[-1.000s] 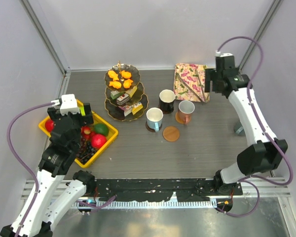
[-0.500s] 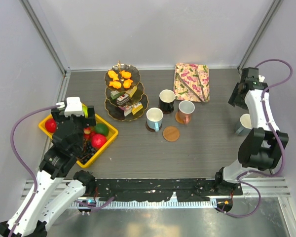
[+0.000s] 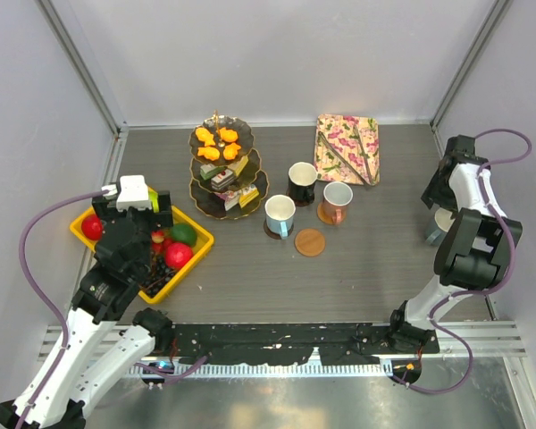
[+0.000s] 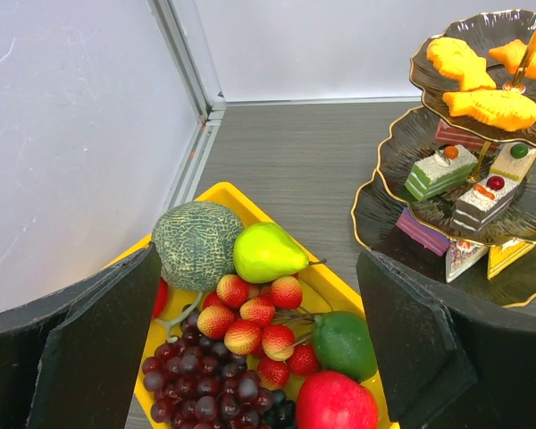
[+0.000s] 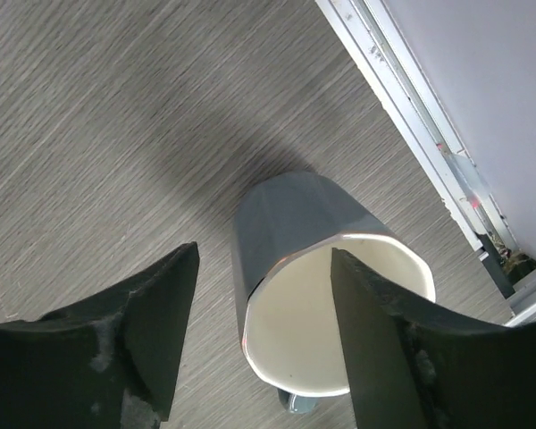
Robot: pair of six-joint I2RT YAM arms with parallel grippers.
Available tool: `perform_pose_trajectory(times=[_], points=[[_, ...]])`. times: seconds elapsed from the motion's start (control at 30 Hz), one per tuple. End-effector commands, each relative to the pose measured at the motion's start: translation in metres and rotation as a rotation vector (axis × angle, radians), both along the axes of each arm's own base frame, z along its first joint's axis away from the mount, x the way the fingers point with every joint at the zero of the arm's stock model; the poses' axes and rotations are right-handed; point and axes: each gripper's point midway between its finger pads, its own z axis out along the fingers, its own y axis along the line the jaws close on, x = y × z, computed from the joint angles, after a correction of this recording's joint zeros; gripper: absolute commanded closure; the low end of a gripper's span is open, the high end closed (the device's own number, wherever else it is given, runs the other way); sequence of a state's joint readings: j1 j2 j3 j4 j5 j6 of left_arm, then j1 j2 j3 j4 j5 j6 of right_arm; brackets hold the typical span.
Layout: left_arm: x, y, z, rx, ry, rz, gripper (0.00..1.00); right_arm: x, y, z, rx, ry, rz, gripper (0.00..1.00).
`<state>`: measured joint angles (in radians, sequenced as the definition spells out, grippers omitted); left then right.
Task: Serve the afternoon tea
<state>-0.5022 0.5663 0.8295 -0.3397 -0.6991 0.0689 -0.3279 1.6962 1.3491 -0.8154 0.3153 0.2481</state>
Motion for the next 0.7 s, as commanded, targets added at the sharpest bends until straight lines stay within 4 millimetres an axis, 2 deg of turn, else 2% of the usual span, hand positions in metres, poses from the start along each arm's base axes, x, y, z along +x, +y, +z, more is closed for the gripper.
perform_pose_trajectory(times=[0.0, 0.03, 0.13, 0.27, 0.4, 0.57, 0.67], points=[[0.003, 0.000, 0.012, -0.017, -0.051, 0.010, 0.01, 0.014, -0.008, 0.008, -0.016, -0.066, -0.038, 0.40], [0.002, 0.000, 0.013, -0.018, -0.056, 0.010, 0.01, 0.014, -0.007, 0.008, -0.012, -0.067, -0.036, 0.43], [0.001, 0.001, 0.014, -0.023, -0.064, 0.008, 0.01, 0.011, -0.001, 0.006, 0.009, -0.068, -0.027, 0.62], [0.001, 0.000, 0.014, -0.024, -0.066, 0.002, 0.01, 0.001, 0.008, 0.008, 0.030, -0.086, -0.018, 0.82], [0.001, -0.001, 0.015, -0.028, -0.070, -0.002, 0.02, -0.014, 0.025, 0.013, 0.052, -0.098, 0.000, 0.95], [0.001, -0.001, 0.015, -0.030, -0.069, -0.004, 0.02, -0.027, 0.061, 0.030, 0.064, -0.140, 0.035, 0.95], [0.001, -0.001, 0.014, -0.030, -0.067, -0.004, 0.02, -0.034, 0.101, 0.044, 0.067, -0.154, 0.125, 0.95]])
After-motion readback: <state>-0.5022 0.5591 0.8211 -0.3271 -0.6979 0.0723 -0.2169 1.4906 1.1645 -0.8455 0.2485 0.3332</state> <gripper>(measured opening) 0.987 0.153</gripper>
